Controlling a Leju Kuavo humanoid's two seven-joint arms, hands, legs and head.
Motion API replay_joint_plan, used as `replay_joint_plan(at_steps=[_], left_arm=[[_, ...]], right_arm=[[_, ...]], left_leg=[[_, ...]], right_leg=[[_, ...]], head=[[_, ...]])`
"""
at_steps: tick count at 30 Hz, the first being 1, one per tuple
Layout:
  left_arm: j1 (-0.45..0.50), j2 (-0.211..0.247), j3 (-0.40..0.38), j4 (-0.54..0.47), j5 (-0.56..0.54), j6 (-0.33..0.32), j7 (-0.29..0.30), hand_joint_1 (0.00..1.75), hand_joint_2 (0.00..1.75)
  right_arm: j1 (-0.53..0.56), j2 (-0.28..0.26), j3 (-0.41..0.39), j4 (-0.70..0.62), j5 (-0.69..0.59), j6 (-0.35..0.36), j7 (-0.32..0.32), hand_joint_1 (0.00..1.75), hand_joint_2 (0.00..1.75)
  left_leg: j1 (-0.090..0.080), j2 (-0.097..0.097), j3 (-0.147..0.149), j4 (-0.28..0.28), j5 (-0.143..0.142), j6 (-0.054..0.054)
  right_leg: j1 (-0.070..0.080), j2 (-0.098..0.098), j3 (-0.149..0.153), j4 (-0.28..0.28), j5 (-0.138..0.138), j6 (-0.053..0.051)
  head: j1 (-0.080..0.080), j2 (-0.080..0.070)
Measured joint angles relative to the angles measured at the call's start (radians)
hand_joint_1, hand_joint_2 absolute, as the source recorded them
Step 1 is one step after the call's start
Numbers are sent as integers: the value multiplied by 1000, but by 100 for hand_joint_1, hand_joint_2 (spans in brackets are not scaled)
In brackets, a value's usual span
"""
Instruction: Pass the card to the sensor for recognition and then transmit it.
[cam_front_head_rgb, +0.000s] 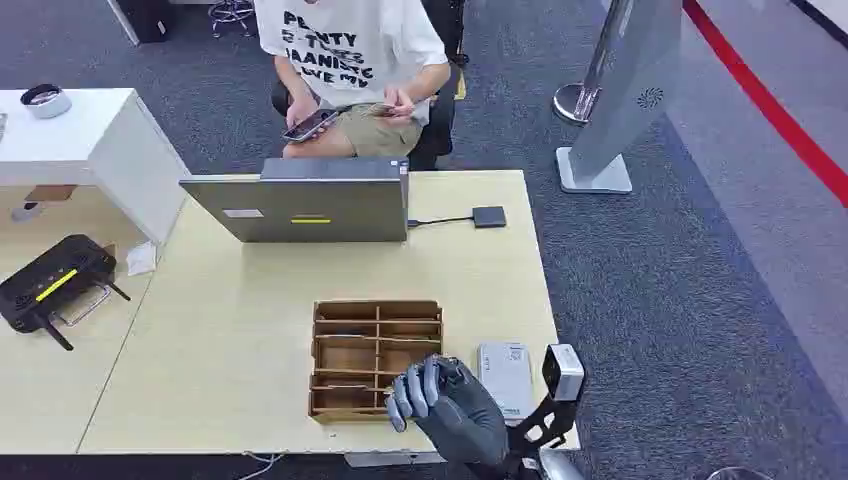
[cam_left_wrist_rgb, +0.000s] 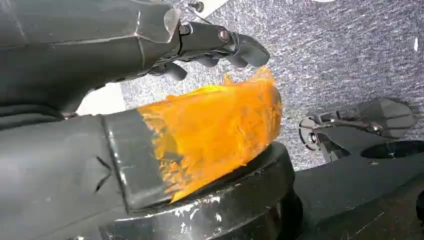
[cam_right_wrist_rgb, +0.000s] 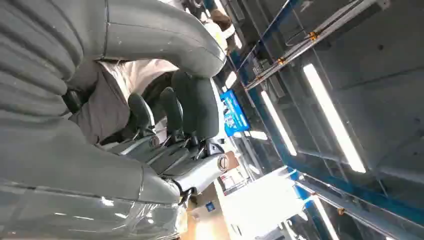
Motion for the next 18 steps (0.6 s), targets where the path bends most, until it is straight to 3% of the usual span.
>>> replay_joint_plan(at_steps=[5,6,7,8,11,12,18], left_arm=[[0,0,0,0,0,0,-2,0,0],[0,0,0,0,0,2,-2,0,0],[0,0,1,0,0,2,-2,0,0],[0,0,1,0,0,2,-4,0,0],[0,0,2,0,0,-1,-9,0,0],[0,1,3,0,0,-5,-11,0,0],[1,9,8,0,3,-13,-14,0,0]], right_arm=[[0,0,0,0,10,-15,-5,140,175],[0,0,0,0,20,-24,-8,129,175],[2,0,0,0,32,-29,-16,129,175],[7,-2,0,0,54,-32,-31,0,175],[15,-6,0,0,136,-62,-58,0,175],[15,-8,0,-1,169,-91,-61,0,0],[-6,-14,0,-19,366,-258,-94,0,0]], left_leg=[[0,0,0,0,0,0],[0,0,0,0,0,0],[0,0,0,0,0,0],[0,0,0,0,0,0],[0,0,0,0,0,0],[0,0,0,0,0,0],[0,0,0,0,0,0]], right_leg=[[0,0,0,0,0,0],[0,0,0,0,0,0],[0,0,0,0,0,0],[0,0,0,0,0,0],[0,0,0,0,0,0],[0,0,0,0,0,0],[0,0,0,0,0,0]], head=[[0,0],[0,0],[0,0],[0,0],[0,0],[0,0],[0,0]])
